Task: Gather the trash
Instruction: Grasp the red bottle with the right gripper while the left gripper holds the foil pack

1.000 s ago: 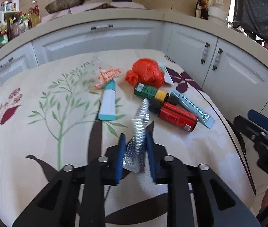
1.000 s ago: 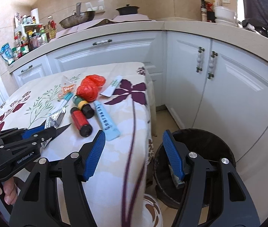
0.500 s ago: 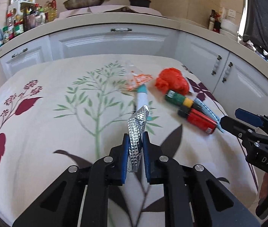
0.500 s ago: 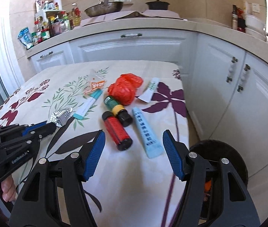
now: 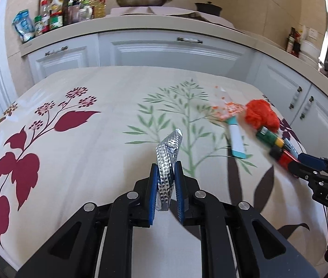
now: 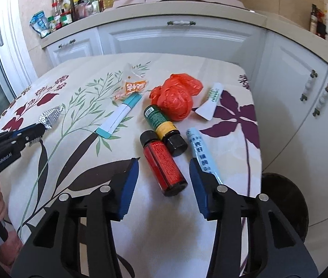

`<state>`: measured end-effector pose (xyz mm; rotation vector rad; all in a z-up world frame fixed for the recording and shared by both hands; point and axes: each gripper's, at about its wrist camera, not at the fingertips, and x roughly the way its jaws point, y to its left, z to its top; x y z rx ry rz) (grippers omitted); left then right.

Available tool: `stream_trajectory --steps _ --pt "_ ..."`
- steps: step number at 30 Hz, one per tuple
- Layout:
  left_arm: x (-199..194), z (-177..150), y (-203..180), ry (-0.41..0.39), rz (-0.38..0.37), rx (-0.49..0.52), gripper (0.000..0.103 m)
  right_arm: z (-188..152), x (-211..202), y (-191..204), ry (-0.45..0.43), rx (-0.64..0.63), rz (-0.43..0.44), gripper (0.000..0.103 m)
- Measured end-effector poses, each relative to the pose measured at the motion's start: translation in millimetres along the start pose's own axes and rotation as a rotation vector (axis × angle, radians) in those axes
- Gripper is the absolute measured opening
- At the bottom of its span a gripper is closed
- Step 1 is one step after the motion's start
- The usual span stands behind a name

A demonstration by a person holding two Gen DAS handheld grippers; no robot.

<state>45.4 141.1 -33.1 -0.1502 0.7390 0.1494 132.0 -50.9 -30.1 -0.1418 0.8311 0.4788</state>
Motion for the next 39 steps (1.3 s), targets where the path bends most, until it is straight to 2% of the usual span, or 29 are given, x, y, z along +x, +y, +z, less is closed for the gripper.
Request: stream_trajectory --steps 3,4,14,18,28,39 --pt "0.3 -0.7 4.1 0.004 -0.001 -0.009 0.015 -0.7 7.7 5.7 0.051 -0.019 0.042 0.024" --pt "0.5 -1.1 5.0 0.004 -0.003 -0.01 0.015 -2.1 9.0 8.8 0.063 -0.027 0.049 0.023" --pt "1.5 -2.6 5.8 0.001 -0.01 -0.012 0.015 0.8 14.0 19.1 0.06 -0.035 0.037 0.026" --pt "1.0 -2.2 5.8 -0.001 -0.016 -0.016 0.015 -0.7 12.0 19.8 0.048 -0.027 0.032 0.023" --pt "-9.9 -7.0 -5.9 -0.02 -0.042 0.001 0.015 -22.2 -11.0 17.4 0.0 0.031 0.022 0.023" --pt "-28.1 -12.4 -43.4 -0.052 -0.11 0.06 0.015 -42.2 -49.0 -6.6 -0.094 0.101 -0.066 0.023"
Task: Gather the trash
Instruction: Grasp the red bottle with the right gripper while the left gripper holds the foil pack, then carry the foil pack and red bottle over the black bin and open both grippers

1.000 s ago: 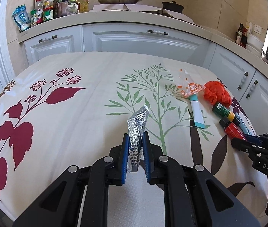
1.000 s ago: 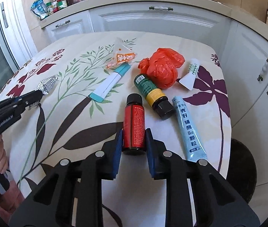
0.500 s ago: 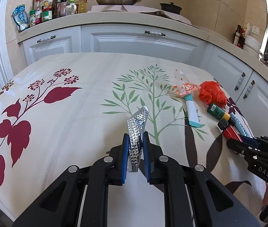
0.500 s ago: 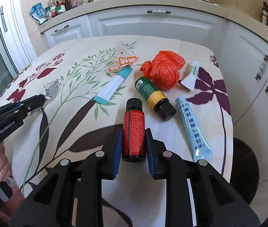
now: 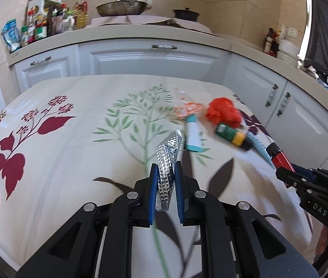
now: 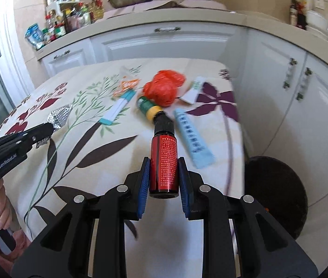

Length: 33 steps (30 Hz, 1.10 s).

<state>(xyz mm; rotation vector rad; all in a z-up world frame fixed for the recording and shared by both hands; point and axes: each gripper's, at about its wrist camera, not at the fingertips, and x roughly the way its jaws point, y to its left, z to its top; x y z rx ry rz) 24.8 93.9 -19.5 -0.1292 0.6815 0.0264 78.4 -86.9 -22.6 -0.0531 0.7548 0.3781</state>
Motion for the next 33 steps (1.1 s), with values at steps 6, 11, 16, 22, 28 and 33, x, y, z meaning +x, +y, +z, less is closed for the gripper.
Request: stream_trajectory --steps 6,11,16,22,28,33 --pt "-5.4 1.4 -27.3 -0.016 -0.038 0.045 0.015 -9.4 -18.2 -23.7 -0.038 0.037 -0.059 0.023" --pt "-10.4 2.9 -49.0 -0.034 -0.063 0.077 0.015 -17.3 -33.9 -46.1 -0.078 0.074 -0.112 0.023" --pt "-15.6 3.1 -74.1 -0.055 -0.093 0.115 0.015 -24.0 -47.9 -66.6 -0.113 0.107 -0.161 0.023" --pt "-18.1 3.3 -103.9 -0.074 -0.139 0.162 0.015 -32.9 -65.4 -92.4 -0.15 0.151 -0.217 0.023" --pt "-17.7 4.2 -135.4 -0.098 -0.192 0.208 0.015 -41.7 -78.2 -115.5 -0.176 0.19 -0.269 0.023" --pt "-12.5 2.2 -165.4 -0.105 -0.236 0.251 0.015 -48.0 -83.9 -130.5 -0.187 0.21 -0.305 0.023"
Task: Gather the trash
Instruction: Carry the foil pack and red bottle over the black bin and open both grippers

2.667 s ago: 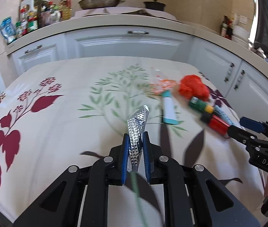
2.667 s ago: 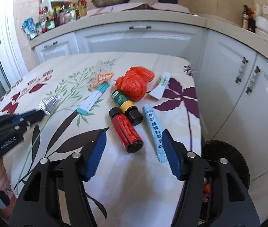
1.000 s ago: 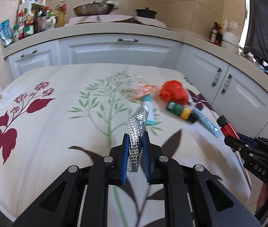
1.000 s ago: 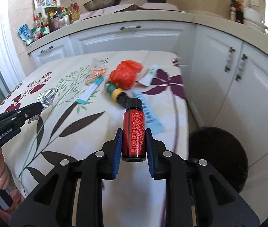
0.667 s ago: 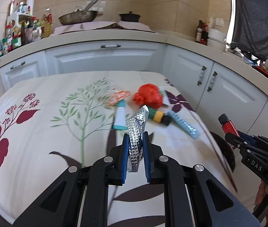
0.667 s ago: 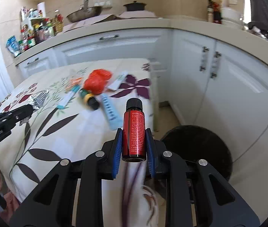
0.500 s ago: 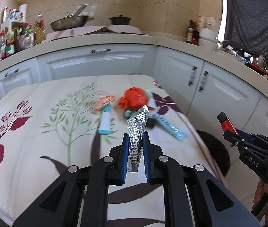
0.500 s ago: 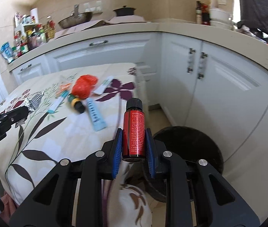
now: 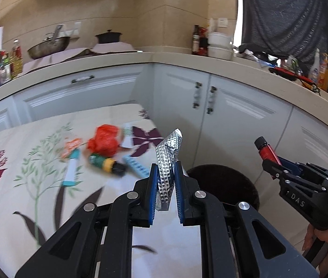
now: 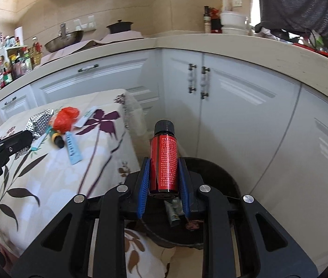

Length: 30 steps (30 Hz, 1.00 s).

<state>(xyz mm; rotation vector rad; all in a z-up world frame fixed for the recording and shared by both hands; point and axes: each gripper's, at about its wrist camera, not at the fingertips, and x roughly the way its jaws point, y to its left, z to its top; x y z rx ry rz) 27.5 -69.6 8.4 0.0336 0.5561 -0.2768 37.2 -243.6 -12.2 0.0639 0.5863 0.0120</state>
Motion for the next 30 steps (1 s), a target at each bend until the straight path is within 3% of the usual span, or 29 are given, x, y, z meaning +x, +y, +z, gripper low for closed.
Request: stream_trajectory --steps 11,30 --pt "30.9 6.9 -50.2 0.016 -0.053 0.064 0.015 -4.8 6.1 -32.7 -0.001 0.046 -0.037 0.023" --pt "76.5 8.7 -99.2 0.056 -0.06 0.11 0.015 -3.7 35.5 -73.4 0.02 0.097 -0.079 0.023"
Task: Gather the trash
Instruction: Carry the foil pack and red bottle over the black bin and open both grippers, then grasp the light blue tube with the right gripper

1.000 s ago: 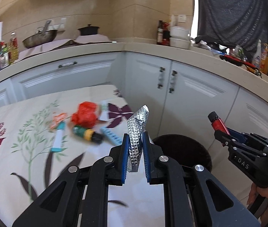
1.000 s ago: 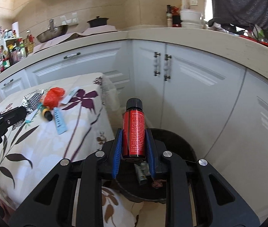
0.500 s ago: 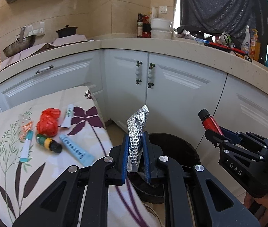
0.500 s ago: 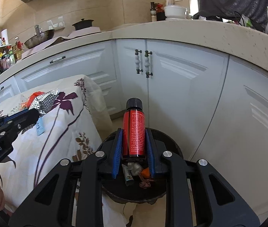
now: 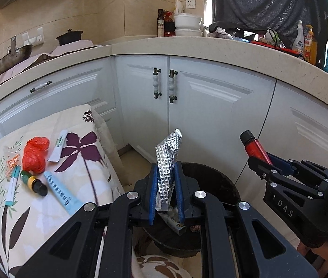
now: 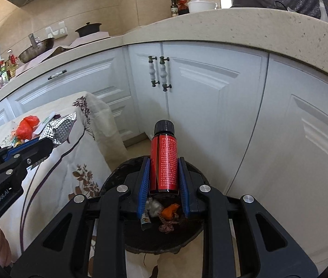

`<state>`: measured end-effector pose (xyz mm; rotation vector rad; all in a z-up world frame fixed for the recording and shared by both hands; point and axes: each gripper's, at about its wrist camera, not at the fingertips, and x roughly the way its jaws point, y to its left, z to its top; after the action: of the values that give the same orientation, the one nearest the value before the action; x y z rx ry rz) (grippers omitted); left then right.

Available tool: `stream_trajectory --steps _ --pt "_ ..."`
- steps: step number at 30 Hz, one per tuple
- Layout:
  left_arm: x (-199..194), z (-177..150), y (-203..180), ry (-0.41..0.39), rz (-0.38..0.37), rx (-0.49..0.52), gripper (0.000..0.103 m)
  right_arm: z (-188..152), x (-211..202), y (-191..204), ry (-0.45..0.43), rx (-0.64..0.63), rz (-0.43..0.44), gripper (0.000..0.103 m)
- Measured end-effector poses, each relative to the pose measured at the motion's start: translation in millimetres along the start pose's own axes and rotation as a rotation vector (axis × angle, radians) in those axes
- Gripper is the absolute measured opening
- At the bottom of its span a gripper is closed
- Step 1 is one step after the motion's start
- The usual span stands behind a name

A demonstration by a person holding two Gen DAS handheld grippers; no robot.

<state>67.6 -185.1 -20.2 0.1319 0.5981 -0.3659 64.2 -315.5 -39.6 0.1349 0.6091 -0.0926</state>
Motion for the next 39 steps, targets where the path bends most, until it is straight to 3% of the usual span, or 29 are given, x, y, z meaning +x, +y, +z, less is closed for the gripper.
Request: stream_trajectory --steps 8,9,10,11,14,20,30,39 --pt "26.1 2.7 -8.9 0.045 0.005 -0.005 0.016 -2.0 24.3 -7.6 0.005 0.01 -0.008 0.024" --pt "29.1 2.2 -11.0 0.044 0.014 0.0 0.017 -3.5 27.7 -8.7 0.004 0.016 -0.005 0.03" --pt "31.2 1.7 -12.3 0.05 0.014 0.003 0.022 -4.6 30.2 -8.8 0.005 0.019 -0.012 0.04" --pt "33.6 1.3 -12.7 0.06 0.016 0.0 0.03 -6.0 33.1 -9.5 0.007 0.023 -0.022 0.042" --pt "33.8 0.9 -9.1 0.068 0.013 -0.029 0.041 -7.0 35.0 -10.0 0.016 0.033 -0.02 0.042" --pt "17.8 4.6 5.2 0.047 0.016 -0.061 0.053 -2.3 27.7 0.7 0.009 0.021 0.0 0.042" --pt "-17.3 -2.6 81.9 0.042 0.145 -0.168 0.058 16.7 15.4 61.5 -0.018 -0.058 0.15 0.043" --pt "-44.4 -27.4 175.0 0.067 0.337 -0.286 0.06 17.1 18.8 129.1 0.005 -0.157 0.279 0.048"
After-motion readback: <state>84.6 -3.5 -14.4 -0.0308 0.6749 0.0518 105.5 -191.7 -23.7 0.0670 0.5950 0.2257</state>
